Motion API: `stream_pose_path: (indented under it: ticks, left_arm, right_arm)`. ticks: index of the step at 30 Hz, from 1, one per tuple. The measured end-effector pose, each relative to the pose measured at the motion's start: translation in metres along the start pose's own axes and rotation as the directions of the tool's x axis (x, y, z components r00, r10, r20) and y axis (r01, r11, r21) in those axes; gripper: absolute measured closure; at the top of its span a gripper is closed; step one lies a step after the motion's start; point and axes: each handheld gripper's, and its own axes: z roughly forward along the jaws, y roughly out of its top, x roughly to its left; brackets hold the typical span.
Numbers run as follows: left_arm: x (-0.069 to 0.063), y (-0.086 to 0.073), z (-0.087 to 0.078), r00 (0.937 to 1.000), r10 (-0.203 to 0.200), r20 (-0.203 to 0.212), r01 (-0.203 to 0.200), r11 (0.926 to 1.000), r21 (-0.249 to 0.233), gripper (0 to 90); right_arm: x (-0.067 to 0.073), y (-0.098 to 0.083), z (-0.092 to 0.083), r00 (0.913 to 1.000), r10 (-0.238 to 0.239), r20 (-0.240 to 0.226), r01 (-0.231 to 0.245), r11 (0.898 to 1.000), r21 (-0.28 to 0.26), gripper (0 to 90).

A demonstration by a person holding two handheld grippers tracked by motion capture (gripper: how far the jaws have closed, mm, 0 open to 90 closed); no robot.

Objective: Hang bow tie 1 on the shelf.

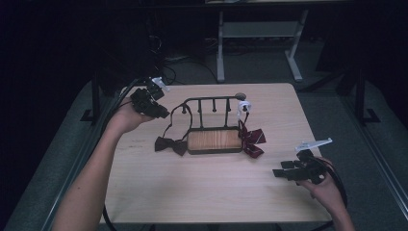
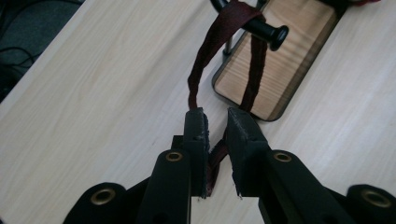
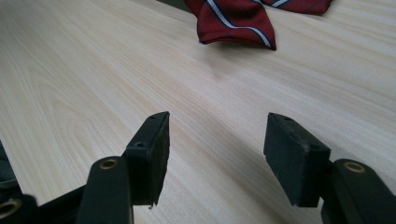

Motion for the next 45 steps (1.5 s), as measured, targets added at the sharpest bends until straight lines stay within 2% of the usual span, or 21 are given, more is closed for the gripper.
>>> stream_pose_path:
  ticks: [6,7,9,13,15,29,45]
  left_arm:
    - [-0.003,-0.007,0.002,1.0000,-0.004,0.006,0.004,1.0000,-0.003,74.3]
    - [-0.005,-0.008,0.002,1.0000,0.004,0.000,-0.004,1.0000,-0.006,73.6]
    - [-0.006,-0.010,0.002,0.9999,0.001,0.016,0.000,0.9998,-0.021,73.2]
    - [-0.008,-0.015,0.003,0.9998,-0.006,0.021,0.006,0.9996,-0.029,72.2]
    - [-0.009,-0.017,0.004,0.9997,-0.001,0.024,0.001,0.9999,-0.015,70.8]
    - [-0.016,-0.031,0.009,0.9992,-0.002,0.041,0.004,0.9987,-0.050,69.0]
    - [-0.022,-0.050,0.009,0.9985,-0.024,0.049,0.028,0.9962,-0.083,64.3]
  right_arm:
    - [-0.001,0.000,0.001,1.0000,0.003,0.005,-0.003,1.000,-0.003,40.4]
    - [-0.001,0.000,0.001,1.0000,0.000,0.007,0.000,1.000,-0.005,40.3]
    - [-0.002,-0.001,0.002,0.9999,-0.003,0.012,0.003,1.000,-0.005,40.3]
    - [-0.003,-0.001,0.002,0.9999,-0.001,0.015,0.001,1.000,-0.008,40.3]
    - [-0.003,-0.001,0.002,0.9999,0.001,0.015,-0.001,1.000,-0.010,40.3]
    - [-0.003,-0.003,0.002,0.9994,-0.003,0.036,0.004,1.000,-0.020,40.3]
    - [-0.003,-0.004,0.004,0.9991,-0.004,0.043,0.005,1.000,-0.022,40.3]
